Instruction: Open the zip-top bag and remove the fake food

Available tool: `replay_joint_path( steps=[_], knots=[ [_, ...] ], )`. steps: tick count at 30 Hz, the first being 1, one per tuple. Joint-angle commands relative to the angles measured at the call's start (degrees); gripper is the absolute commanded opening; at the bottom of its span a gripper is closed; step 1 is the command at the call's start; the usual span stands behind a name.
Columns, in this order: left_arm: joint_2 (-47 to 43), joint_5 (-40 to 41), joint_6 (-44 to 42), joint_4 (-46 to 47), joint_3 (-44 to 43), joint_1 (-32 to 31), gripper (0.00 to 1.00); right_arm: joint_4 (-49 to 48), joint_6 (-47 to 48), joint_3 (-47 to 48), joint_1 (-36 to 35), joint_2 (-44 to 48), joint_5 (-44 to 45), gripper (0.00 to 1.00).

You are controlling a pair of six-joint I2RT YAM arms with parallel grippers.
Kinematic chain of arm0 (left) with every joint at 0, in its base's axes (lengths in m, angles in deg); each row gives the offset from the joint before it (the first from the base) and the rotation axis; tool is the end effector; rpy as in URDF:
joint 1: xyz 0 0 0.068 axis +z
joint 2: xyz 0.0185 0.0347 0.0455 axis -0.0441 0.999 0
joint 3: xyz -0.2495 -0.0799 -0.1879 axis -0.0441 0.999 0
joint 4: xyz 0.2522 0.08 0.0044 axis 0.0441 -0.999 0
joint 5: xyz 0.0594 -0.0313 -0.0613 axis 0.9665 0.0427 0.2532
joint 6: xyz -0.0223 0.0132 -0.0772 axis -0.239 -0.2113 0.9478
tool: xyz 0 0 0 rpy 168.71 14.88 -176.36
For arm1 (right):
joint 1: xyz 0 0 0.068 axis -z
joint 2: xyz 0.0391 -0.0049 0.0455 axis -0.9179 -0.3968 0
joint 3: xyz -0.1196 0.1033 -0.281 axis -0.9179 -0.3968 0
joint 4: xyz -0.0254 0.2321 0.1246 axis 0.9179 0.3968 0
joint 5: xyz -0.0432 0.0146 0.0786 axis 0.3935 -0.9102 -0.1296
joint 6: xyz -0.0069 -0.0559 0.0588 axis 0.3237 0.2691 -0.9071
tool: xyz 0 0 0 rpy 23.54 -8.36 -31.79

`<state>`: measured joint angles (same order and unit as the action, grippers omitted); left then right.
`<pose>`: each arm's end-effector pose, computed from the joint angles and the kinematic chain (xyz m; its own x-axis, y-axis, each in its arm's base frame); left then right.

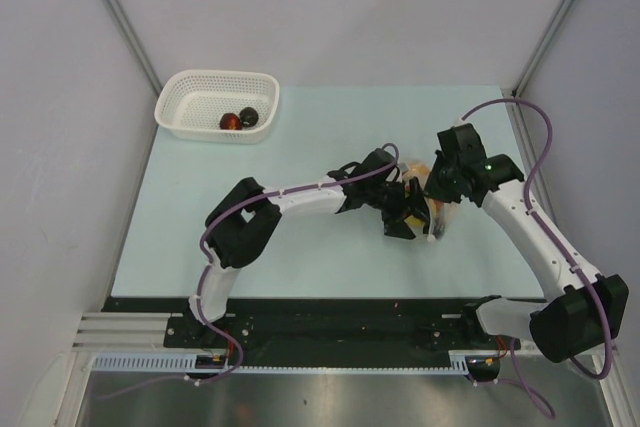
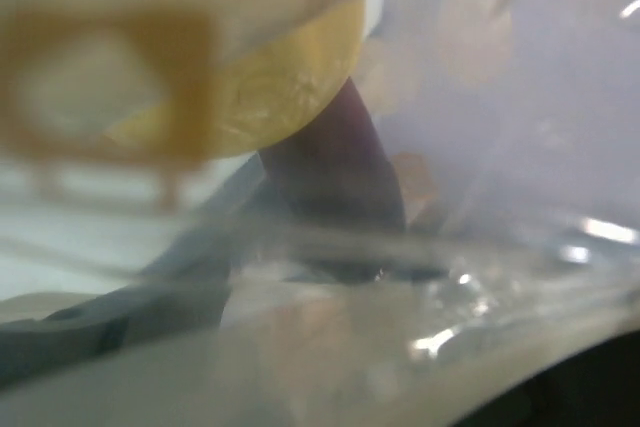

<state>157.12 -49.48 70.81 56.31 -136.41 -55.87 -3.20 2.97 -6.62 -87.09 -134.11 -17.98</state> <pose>0.2757 -0.4432 0.2158 -0.9883 0.0719 0.1345 -0.0786 0.5160 -0.8530 0.2382 0.0813 0.3379 -0.7960 0.3146 -0.5171 0.2025 0.9435 0.2624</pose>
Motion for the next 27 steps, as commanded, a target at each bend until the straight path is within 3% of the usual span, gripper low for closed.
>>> replay_joint_path(
  steps=[1, 7, 10, 16, 19, 27],
  knots=[
    [0.4, -1.4, 0.2, 11.7, -2.6, -2.5, 0.75, -4.0, -4.3, 0.4, -1.8, 1.1, -10.8, 0.0],
    [1.2, -1.3, -1.7, 13.8, -2.6, -2.8, 0.56, -5.3, -7.3, 0.4, -3.3, 1.5, -11.7, 0.0],
    [1.5, -2.3, -1.1, 16.2, -2.4, -2.7, 0.52, -5.8, -8.1, 0.4, -3.6, 1.9, -11.1, 0.0],
    [0.4, -1.6, -3.9, 14.4, -2.8, -2.3, 0.21, -5.4, -7.0, 0.5, -3.0, 1.4, -10.8, 0.0],
    [-1.0, 0.9, -10.4, 5.1, -5.0, -1.6, 0.0, -4.8, -4.7, 0.5, -2.3, 1.3, -9.8, 0.0],
    [-4.9, 8.4, -27.5, -11.9, -8.4, 0.6, 0.0, -3.5, 8.2, 0.4, 1.0, 4.8, -9.3, 0.0]
  ],
)
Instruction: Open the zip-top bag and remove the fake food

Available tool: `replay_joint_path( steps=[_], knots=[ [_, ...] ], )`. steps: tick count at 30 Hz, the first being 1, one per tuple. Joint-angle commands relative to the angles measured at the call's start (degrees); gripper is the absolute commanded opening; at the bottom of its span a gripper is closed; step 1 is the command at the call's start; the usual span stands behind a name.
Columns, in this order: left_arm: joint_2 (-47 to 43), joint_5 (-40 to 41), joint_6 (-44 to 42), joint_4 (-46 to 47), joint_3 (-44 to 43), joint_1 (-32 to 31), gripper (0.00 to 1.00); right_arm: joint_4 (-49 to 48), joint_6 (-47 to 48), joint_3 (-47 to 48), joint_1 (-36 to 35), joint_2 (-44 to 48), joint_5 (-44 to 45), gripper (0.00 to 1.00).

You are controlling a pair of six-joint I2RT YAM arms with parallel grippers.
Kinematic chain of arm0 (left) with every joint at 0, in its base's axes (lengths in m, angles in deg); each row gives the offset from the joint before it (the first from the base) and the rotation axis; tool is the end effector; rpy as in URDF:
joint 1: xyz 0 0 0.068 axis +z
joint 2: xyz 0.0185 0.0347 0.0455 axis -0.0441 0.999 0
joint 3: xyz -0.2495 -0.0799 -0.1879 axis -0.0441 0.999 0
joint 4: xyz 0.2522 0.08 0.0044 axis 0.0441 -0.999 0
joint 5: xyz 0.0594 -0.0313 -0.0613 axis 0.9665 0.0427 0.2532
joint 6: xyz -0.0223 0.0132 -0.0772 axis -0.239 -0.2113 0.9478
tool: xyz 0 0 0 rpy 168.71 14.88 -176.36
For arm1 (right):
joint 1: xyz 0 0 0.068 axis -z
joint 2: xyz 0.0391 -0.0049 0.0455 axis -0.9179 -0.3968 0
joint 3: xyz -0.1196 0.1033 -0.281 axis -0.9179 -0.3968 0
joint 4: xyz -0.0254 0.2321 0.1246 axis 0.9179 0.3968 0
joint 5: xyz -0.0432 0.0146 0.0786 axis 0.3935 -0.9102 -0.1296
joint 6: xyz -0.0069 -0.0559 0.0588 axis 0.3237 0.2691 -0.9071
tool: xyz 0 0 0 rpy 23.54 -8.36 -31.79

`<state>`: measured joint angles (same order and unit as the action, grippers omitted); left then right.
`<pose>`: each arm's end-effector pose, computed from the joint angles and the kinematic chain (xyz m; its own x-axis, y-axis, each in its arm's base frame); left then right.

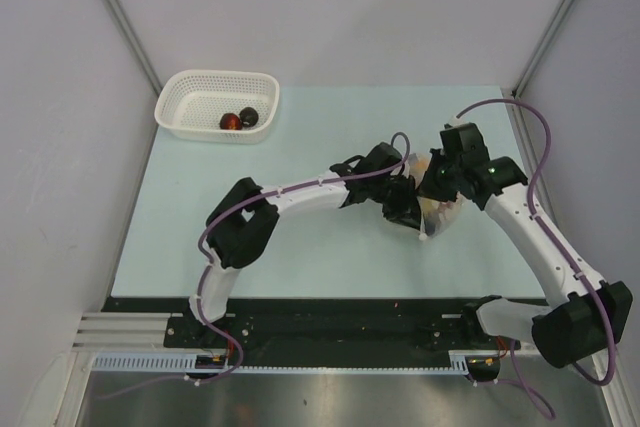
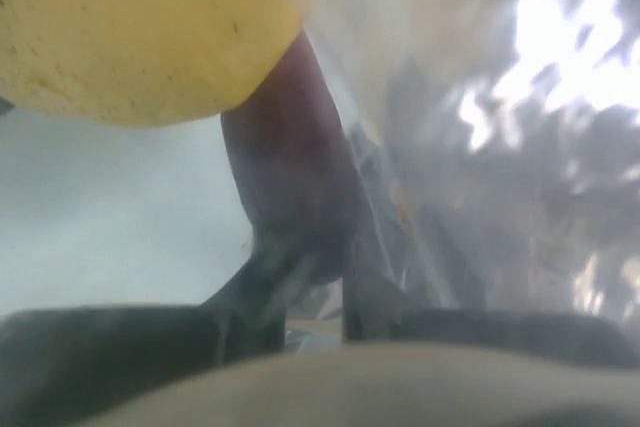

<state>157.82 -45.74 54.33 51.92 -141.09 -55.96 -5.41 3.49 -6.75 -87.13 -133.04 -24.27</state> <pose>0.2840 -0.4496 0.2282 -0.9757 0.1720 -0.1356 0.2060 0.5104 -0.8349 0.2357 0.0888 0.3445 -0.8075 0.3051 -0.5048 0.1269 0.9257 0.3564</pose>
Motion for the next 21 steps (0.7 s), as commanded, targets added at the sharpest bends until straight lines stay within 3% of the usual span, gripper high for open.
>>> replay_joint_path(
  steps=[1, 5, 11, 19, 21],
  knots=[
    [-5.7, 4.9, -12.9, -9.6, -4.2, 1.1, 0.0, -1.1, 9.2, 0.4, 1.0, 4.4, -2.9, 0.0],
    [-5.7, 6.4, -15.9, -12.4, -6.3, 1.9, 0.0, -1.8, 13.6, -2.9, 1.4, 8.0, -4.9, 0.0],
    [-4.4, 7.1, -15.8, -17.4, -13.6, 3.4, 0.0, -2.3, 12.0, -8.3, 1.1, 11.4, -7.3, 0.0],
    [-5.8, -0.9, -7.9, -17.8, -17.0, 4.6, 0.0, -3.9, 12.4, -10.5, 1.8, 10.7, -3.0, 0.0],
    [-6.0, -1.1, -8.9, -21.7, -18.3, 4.6, 0.0, -4.0, 11.9, -10.5, 4.3, 10.0, -3.0, 0.0]
  ],
)
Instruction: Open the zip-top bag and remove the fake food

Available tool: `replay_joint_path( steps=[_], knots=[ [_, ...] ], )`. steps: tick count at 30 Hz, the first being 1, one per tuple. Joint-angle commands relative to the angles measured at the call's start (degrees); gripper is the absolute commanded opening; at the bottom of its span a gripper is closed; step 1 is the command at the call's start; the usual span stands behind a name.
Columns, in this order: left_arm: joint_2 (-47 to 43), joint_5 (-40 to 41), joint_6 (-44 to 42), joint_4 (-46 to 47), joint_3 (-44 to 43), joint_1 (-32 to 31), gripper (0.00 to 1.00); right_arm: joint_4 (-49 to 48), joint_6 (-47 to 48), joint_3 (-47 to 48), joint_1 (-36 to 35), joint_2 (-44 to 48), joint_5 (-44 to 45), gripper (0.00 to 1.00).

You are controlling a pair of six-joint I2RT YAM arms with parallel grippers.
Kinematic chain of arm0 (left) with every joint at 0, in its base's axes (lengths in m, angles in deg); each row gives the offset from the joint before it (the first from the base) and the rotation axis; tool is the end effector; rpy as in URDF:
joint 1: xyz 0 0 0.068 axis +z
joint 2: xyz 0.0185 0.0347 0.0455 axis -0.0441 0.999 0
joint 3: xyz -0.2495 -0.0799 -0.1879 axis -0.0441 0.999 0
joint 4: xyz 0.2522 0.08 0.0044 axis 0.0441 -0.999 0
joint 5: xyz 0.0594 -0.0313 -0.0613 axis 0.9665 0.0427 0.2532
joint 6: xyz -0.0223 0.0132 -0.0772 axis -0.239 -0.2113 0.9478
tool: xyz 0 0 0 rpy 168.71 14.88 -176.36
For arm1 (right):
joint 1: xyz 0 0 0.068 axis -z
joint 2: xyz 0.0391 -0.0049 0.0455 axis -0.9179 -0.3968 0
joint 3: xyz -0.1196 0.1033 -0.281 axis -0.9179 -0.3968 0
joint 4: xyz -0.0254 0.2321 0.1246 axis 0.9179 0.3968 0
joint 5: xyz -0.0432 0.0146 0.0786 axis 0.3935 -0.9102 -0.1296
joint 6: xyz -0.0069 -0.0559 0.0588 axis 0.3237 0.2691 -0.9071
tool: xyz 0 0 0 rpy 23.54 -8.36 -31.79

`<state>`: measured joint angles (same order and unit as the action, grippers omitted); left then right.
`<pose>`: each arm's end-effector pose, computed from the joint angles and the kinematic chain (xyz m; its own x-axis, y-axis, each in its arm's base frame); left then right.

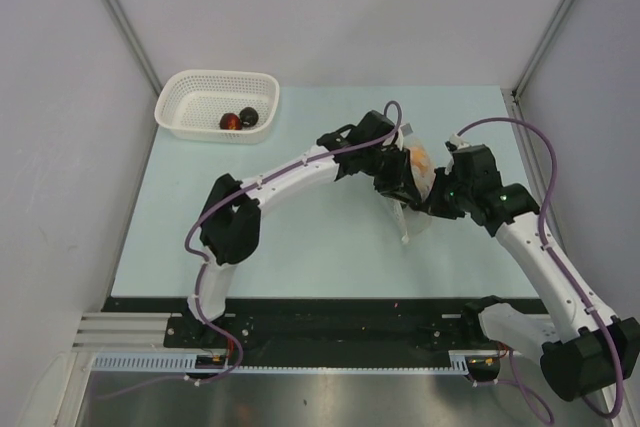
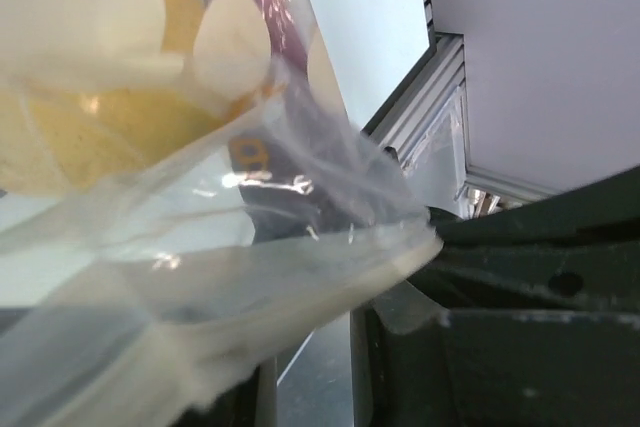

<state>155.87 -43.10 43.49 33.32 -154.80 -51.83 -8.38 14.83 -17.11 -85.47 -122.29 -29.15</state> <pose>0.3159 -0.4240 0.2963 -0.9457 0.1820 -0.2694 0.3249 0.5532 -0.7671 0.1915 0.0724 0.3264 -0.8010 0.1430 -0.5813 -0.0684 0.9428 0.3262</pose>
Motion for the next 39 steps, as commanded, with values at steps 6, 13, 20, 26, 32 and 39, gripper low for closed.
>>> replay_joint_path(
  steps=[6, 13, 20, 26, 32, 39],
  knots=[
    [-9.3, -2.3, -6.9, -9.7, -1.1, 0.0, 0.0, -1.1, 3.3, 0.4, 10.7, -1.7, -1.8, 0.0],
    [-17.0, -4.0, -16.0, -11.0, -0.2, -0.5, 0.0, 0.5, 4.4, 1.3, 11.5, -1.9, 1.8, 0.0],
    [-26.1, -2.4, -26.5, -14.5, 4.0, 0.3, 0.0, 3.9, 4.1, 4.0, 14.0, -2.9, 5.2, 0.0],
    [-37.1, -9.8, -26.4, 1.1, 19.7, 6.9, 0.0, 7.8, 2.0, 7.1, 14.3, -3.1, 5.2, 0.0],
    [-40.8, -15.1, -25.2, 12.8, 23.8, 19.8, 0.0, 12.6, 2.1, 10.1, 16.8, -3.3, 7.7, 0.0],
    [-26.6, 7.9, -20.6, 8.3, 13.6, 36.2, 0.0, 19.6, 3.0, 14.0, 21.2, -2.0, 9.6, 0.0]
  ],
)
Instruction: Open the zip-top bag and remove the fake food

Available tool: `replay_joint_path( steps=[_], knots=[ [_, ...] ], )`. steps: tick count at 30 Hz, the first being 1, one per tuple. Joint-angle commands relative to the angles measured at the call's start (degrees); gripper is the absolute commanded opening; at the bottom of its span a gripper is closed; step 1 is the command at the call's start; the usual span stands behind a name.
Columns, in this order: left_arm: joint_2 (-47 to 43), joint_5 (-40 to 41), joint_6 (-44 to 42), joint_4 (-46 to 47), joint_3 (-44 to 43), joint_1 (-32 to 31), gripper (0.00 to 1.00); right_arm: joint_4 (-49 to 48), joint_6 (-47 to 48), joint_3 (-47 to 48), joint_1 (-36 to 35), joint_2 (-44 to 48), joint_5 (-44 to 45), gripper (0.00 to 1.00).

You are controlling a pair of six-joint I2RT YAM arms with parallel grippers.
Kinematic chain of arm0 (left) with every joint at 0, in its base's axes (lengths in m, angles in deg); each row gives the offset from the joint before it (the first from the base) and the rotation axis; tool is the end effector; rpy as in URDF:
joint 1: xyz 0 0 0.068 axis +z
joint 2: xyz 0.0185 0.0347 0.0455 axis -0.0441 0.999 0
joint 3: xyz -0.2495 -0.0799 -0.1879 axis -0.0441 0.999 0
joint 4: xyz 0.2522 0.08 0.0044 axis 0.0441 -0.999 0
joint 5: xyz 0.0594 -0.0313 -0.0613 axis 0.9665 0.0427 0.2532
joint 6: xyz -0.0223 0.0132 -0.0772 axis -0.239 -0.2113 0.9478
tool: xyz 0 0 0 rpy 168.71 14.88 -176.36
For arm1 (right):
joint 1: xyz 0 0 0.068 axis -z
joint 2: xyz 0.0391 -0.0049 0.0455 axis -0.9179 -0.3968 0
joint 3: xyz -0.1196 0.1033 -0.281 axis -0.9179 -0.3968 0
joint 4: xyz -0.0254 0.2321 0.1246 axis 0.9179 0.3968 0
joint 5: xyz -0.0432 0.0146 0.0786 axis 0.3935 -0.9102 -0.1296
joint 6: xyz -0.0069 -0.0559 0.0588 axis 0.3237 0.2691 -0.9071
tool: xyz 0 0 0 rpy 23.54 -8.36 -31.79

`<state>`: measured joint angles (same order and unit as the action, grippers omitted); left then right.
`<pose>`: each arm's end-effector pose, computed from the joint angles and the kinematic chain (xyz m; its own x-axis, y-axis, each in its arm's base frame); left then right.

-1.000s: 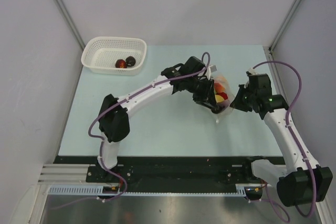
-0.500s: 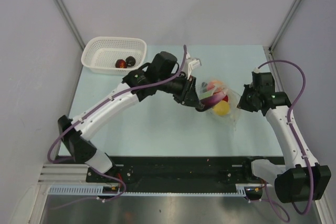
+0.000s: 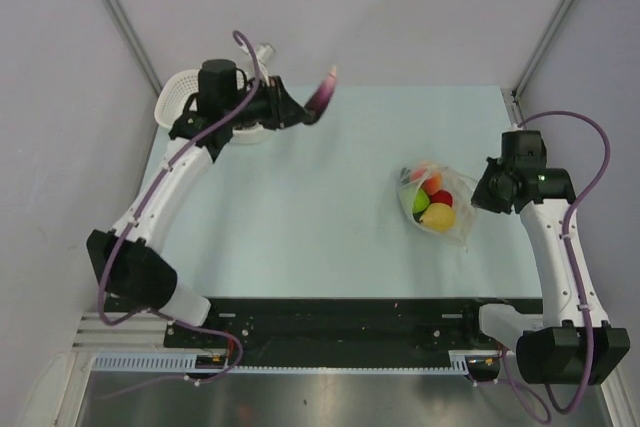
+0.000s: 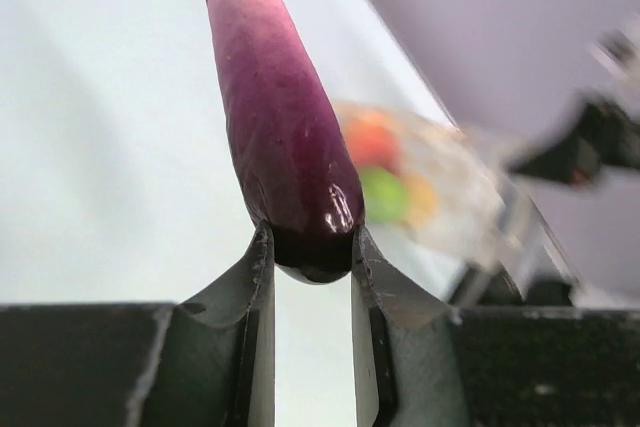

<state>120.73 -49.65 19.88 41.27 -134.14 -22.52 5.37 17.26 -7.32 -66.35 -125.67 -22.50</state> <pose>0.3200 -0.1628 0.4446 -0.6000 -0.0815 -0.7958 0.6390 0.5497 -0.5381 0.1992 -0.0025 0.3516 -0.7665 0.3601 -0.5318 0.3115 0.9326 0.1824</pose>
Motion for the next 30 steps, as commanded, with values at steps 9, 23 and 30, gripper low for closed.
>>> replay_joint_path(
  steps=[9, 23, 30],
  knots=[
    [36.6, 32.1, 5.2, -9.4, -33.2, 15.7, 0.0, 11.6, 1.8, 8.5, 6.0, 2.6, 5.2, 0.0],
    [49.5, 31.7, 17.3, -8.0, -40.7, 18.8, 0.58, 9.5, -1.3, 9.9, -0.1, -1.1, 2.6, 0.0],
    [41.4, 34.3, 10.3, -12.7, -36.7, 17.0, 0.73, 6.7, -3.0, 9.8, -5.4, -3.0, -0.8, 0.0]
  ],
)
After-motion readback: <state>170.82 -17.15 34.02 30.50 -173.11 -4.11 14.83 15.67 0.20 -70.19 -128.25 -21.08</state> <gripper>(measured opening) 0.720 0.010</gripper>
